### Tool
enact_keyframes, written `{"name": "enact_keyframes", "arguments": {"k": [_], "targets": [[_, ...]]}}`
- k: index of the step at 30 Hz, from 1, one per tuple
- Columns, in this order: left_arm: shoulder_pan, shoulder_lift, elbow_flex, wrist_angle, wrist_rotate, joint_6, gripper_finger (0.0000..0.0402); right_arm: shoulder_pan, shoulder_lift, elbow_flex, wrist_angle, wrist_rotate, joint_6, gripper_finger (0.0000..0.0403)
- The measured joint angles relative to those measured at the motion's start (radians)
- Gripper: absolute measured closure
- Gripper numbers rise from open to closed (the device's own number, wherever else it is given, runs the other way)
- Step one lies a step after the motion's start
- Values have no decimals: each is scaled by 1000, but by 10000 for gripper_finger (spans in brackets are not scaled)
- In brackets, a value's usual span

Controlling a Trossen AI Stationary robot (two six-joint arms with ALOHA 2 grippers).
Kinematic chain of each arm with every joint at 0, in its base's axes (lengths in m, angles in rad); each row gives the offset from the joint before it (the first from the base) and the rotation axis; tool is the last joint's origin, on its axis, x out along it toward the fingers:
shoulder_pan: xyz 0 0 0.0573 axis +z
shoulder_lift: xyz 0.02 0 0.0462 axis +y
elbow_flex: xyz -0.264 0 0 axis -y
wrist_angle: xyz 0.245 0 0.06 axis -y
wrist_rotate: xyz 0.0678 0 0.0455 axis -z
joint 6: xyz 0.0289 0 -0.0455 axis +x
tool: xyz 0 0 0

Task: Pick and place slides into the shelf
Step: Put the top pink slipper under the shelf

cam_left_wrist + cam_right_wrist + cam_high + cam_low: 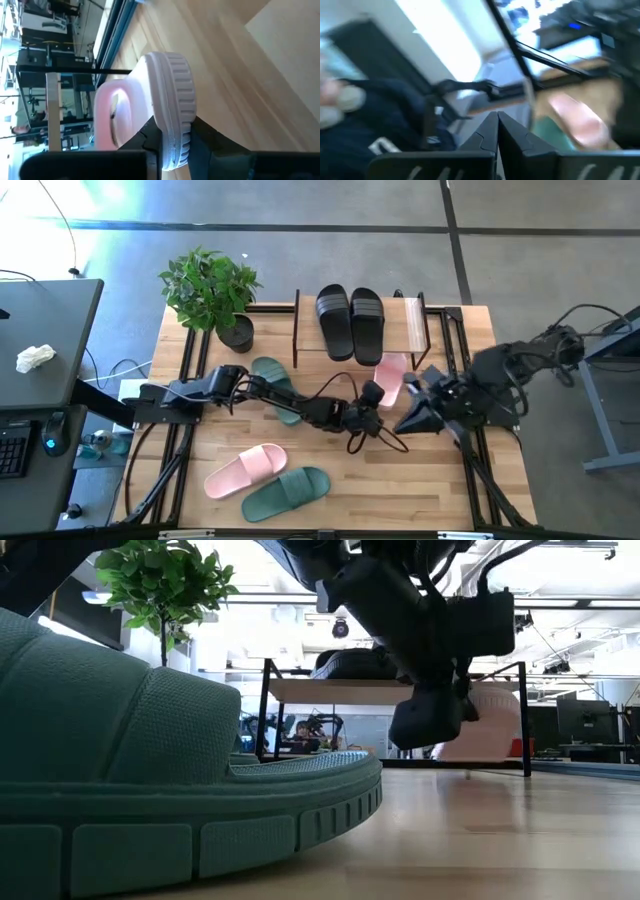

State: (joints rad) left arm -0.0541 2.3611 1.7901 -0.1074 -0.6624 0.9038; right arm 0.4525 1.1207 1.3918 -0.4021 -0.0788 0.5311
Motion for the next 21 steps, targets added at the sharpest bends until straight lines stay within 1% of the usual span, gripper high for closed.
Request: {"name": "enact_keyframes", "arguments": {"k": [3,5,7,11,14,15,18,21], "targets": [[11,0,0,6,0,-3,362,-98,58,0,169,-212,-78,403],[18,0,0,6,4,-3,362,-177,90,0,249,-334,-117,403],[25,0,0,6,11,-3,363,-260,101,0,267,-392,-156,403],[36,0,-1,15,22,-18,364,-440,71,0,185,-396,-244,403],[42,0,-1,51,33,-18,364,-561,12,0,96,-390,-298,403],[42,0,-1,61,33,-19,363,-591,-12,0,66,-372,-311,403],[50,0,-1,83,42,-13,363,-642,-71,0,-63,-289,-340,403],[62,0,-1,84,56,-15,364,-648,-113,0,-189,-197,-330,403]]}}
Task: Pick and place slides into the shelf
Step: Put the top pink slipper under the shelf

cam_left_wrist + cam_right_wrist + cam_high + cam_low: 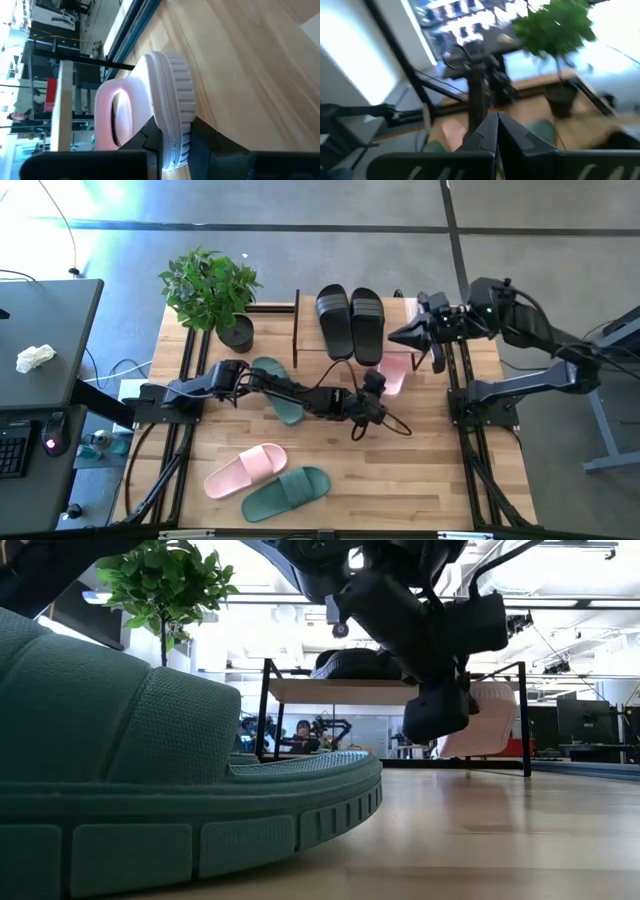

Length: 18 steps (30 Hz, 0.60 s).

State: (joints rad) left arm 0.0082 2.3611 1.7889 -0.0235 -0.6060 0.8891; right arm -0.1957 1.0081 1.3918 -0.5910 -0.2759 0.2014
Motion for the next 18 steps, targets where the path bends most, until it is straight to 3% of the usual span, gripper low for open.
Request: {"name": "enact_keyframes", "arguments": {"k": [4,7,13,18], "targets": [[15,17,1,21,8,-3,363,56,-23,0,-84,128,32,403],[25,43,0,12,11,3,363,120,-31,-20,-49,196,42,403],[26,79,0,32,17,23,362,158,-132,-329,361,106,136,403],[25,80,0,35,18,23,361,128,-230,-507,513,88,222,403]]}}
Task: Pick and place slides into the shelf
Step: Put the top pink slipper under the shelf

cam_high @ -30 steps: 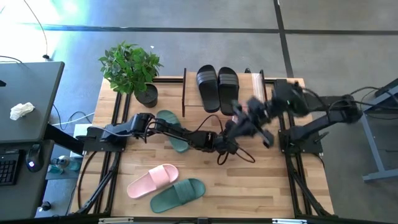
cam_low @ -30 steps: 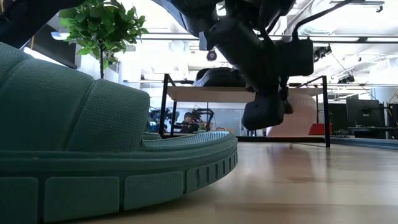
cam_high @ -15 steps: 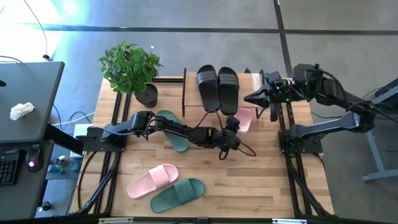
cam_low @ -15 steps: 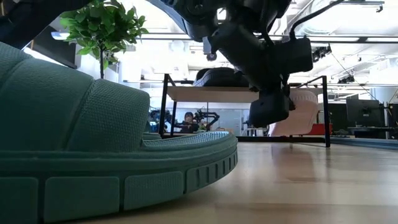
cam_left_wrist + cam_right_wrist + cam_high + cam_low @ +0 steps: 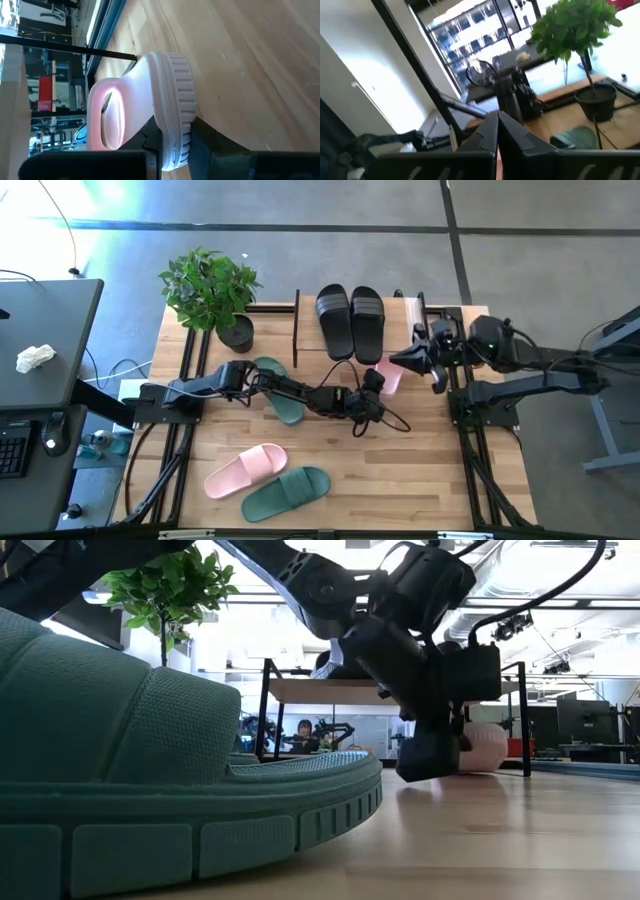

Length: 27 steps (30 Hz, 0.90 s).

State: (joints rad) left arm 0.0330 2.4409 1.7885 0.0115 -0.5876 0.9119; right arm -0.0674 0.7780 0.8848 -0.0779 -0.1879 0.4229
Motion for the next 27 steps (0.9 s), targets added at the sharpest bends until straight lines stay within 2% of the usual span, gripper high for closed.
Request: {"name": "enact_keyframes", "arguments": {"k": [4,7,11,27], "targets": [[0,0,0,38,13,-1,357,-11,-63,-56,15,7,16,403],[2,0,0,46,60,-1,343,-11,-90,-85,14,10,46,403],[0,0,1,67,124,-1,311,-11,-106,-115,8,10,76,403],[-2,0,1,10,128,-114,182,-11,-144,-129,-64,19,167,400]]}}
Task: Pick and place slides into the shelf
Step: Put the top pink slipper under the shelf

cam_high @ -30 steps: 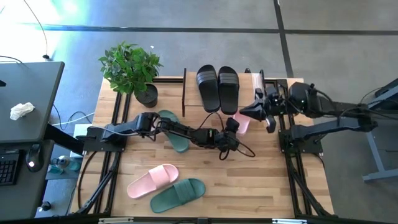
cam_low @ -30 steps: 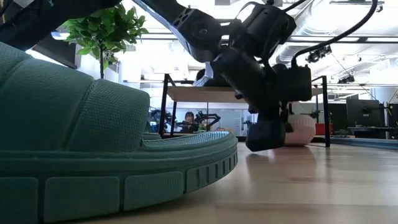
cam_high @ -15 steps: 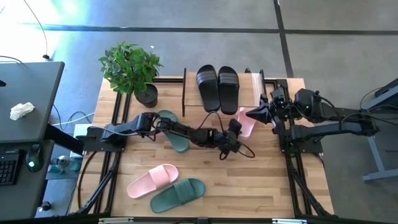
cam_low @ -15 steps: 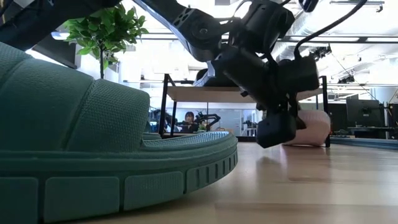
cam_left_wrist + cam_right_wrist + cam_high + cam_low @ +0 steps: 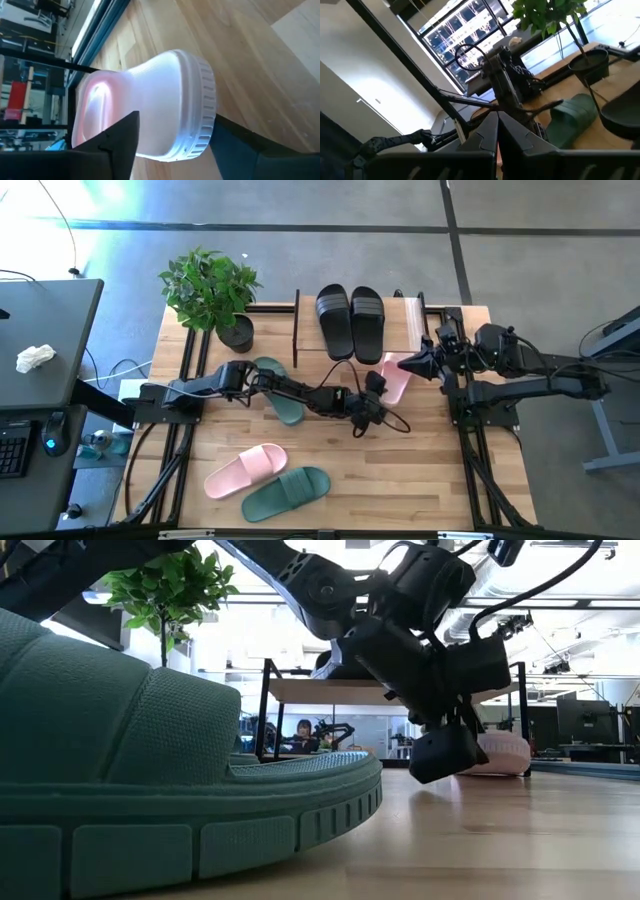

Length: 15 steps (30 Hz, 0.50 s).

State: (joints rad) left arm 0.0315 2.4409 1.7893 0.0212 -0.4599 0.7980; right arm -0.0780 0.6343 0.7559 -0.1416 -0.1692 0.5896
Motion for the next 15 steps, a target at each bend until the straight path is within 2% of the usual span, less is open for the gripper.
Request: {"name": "enact_keyframes", "arguments": {"k": [7,15], "targets": [[-17,-14,0,-4,2,-21,133,0,-24,0,-61,-6,24,387],[-35,-28,0,-149,40,-107,105,0,-60,0,-154,-27,69,386]]}}
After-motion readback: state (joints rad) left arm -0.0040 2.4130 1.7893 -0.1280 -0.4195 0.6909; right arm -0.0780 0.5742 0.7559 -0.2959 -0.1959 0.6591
